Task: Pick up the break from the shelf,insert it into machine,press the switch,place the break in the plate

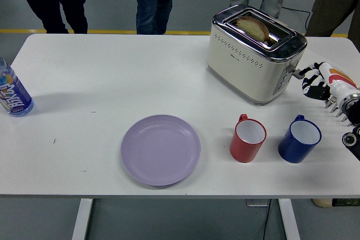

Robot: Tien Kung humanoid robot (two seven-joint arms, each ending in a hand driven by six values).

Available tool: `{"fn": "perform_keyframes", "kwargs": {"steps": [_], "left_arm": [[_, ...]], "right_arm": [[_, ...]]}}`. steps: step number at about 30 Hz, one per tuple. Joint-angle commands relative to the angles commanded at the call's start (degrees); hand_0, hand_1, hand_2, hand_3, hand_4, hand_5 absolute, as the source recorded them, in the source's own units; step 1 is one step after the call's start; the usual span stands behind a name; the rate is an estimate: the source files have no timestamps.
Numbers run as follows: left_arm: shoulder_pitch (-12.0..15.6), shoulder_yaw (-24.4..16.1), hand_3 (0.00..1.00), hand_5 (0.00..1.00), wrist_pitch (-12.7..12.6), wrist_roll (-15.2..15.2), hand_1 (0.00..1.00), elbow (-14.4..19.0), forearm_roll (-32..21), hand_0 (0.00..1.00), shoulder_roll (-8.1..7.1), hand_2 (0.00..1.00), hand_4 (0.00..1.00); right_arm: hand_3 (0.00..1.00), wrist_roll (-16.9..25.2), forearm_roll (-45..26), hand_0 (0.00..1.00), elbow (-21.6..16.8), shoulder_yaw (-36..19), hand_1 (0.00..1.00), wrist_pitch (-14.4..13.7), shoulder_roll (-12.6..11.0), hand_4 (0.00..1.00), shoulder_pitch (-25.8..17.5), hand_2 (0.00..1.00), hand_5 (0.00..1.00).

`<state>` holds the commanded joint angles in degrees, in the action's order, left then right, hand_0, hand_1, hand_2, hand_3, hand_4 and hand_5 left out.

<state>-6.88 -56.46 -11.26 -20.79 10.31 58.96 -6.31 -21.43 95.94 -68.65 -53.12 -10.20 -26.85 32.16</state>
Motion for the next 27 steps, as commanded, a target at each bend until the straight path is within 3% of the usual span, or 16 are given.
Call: {"fn": "perform_keyframes", "kwargs": {"steps": [27], "left_arm": [[0.0,0.2,0.539,0.809,0.1,0.0,0.497,0.0,-0.2,0.631,0.12,0.491,0.334]], "right_arm": [[0.665,0.2,0.3,0.271,3.6,1.3,0.279,0.0,2.0,0.404,-0.2,0.464,0.105]]}}
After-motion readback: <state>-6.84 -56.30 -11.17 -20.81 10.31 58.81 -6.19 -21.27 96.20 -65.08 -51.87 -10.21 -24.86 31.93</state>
